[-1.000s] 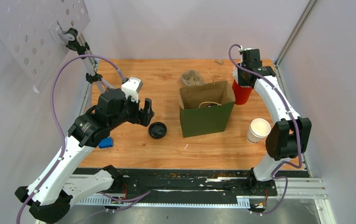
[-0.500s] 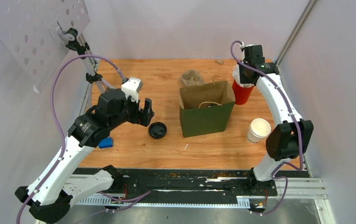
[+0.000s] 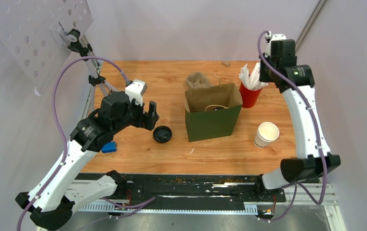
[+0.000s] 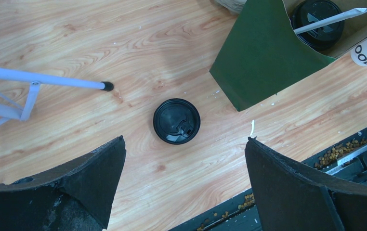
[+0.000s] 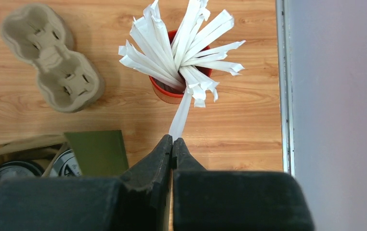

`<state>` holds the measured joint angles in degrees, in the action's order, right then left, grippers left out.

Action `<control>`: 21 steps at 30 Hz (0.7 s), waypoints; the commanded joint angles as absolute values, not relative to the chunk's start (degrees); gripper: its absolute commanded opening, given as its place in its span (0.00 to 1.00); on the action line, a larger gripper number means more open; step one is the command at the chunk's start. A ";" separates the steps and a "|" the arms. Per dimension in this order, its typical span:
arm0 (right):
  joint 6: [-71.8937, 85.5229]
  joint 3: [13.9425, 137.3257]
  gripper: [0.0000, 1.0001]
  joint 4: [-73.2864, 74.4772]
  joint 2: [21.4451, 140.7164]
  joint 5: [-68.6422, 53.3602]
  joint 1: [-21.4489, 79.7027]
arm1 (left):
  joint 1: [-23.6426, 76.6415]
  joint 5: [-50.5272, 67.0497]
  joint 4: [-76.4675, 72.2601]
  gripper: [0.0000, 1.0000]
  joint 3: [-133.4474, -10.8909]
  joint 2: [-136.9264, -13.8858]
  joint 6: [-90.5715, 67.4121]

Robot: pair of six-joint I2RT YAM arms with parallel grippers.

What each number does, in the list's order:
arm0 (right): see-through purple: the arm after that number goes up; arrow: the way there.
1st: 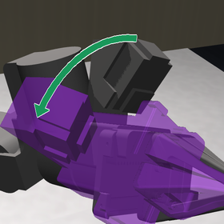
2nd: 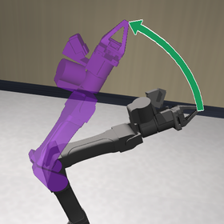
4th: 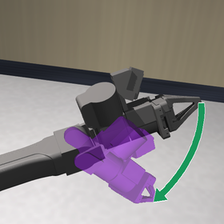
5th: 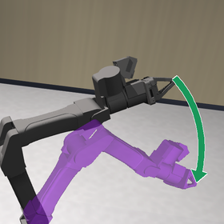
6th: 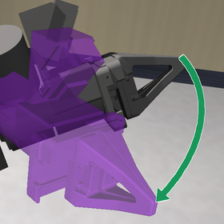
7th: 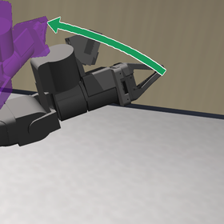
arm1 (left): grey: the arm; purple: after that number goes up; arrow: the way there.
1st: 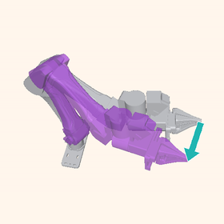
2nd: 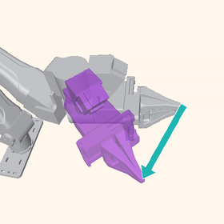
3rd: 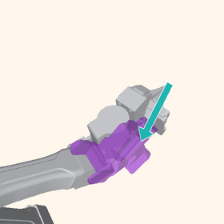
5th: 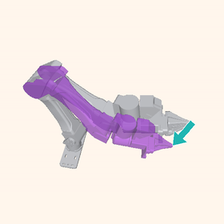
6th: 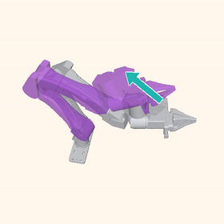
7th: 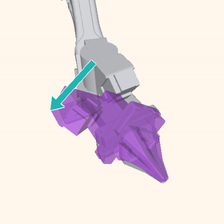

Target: Pack the takeout coffee

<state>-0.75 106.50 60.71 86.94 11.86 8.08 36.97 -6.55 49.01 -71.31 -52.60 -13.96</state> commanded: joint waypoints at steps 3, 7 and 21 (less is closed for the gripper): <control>5.61 105.61 0.01 60.92 74.91 12.34 8.11 | 36.79 -6.14 47.63 1.00 -73.45 -52.55 -13.27; 7.46 105.37 0.01 60.90 70.09 12.69 8.13 | 36.74 -6.16 47.31 1.00 -72.69 -52.24 -13.44; 14.98 97.22 0.00 52.16 53.64 1.12 8.09 | 36.75 -5.05 45.71 1.00 -70.87 -52.49 -13.80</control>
<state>12.01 98.00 57.32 55.44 5.72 8.10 36.97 -5.91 48.10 -71.18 -52.62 -13.96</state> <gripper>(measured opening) 0.013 1.000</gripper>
